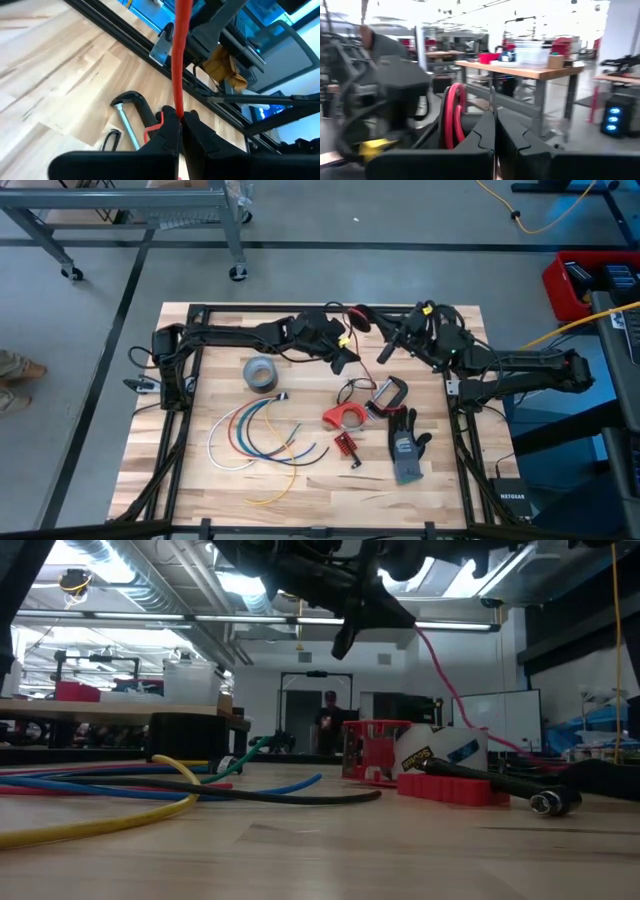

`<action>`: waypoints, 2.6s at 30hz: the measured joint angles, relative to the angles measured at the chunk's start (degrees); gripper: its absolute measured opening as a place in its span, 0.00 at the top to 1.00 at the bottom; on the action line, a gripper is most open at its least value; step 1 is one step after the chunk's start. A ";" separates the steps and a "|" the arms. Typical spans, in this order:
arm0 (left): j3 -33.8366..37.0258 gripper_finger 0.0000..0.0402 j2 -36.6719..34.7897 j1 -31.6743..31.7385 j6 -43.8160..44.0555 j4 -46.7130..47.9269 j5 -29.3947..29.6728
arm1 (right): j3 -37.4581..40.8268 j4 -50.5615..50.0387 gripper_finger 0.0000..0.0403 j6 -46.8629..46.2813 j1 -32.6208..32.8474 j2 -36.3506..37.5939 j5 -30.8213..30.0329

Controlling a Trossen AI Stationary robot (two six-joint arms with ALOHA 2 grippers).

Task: Coil cords
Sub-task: Coil the red wire onto the spool

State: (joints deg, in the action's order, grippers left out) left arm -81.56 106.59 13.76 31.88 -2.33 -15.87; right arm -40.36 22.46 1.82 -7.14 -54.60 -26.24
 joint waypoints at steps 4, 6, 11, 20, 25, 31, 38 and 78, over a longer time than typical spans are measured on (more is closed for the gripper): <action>0.00 1.00 0.00 1.38 0.15 0.26 0.03 | 0.00 -0.18 0.99 -1.53 0.02 0.38 1.29; 0.00 1.00 0.00 1.75 -0.33 0.88 0.17 | 0.00 0.79 0.99 -1.60 0.00 0.55 1.62; 0.00 1.00 0.00 1.71 -0.27 3.73 0.16 | 0.04 7.03 0.99 -1.30 0.00 1.04 1.77; -0.11 1.00 -0.09 -0.90 2.23 5.40 0.15 | 0.09 14.94 0.99 4.65 0.00 0.94 -4.95; -0.15 1.00 -0.09 -2.16 7.19 5.66 -2.84 | 0.09 16.52 0.99 8.93 0.04 -0.84 -11.23; -1.12 1.00 -0.07 -2.43 12.28 7.88 -12.50 | -1.15 16.52 0.99 12.97 0.04 -5.17 -11.98; -5.78 1.00 0.13 -2.54 10.96 15.51 -17.59 | -1.40 14.76 0.99 15.62 0.01 -8.64 -12.94; -24.00 1.00 0.05 4.77 -1.16 30.97 -18.23 | -1.42 -9.14 0.99 16.37 0.04 -9.03 -8.66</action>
State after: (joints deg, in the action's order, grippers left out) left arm -105.56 106.64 18.53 30.73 28.64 -34.10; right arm -41.78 13.32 18.19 -7.09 -63.64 -34.89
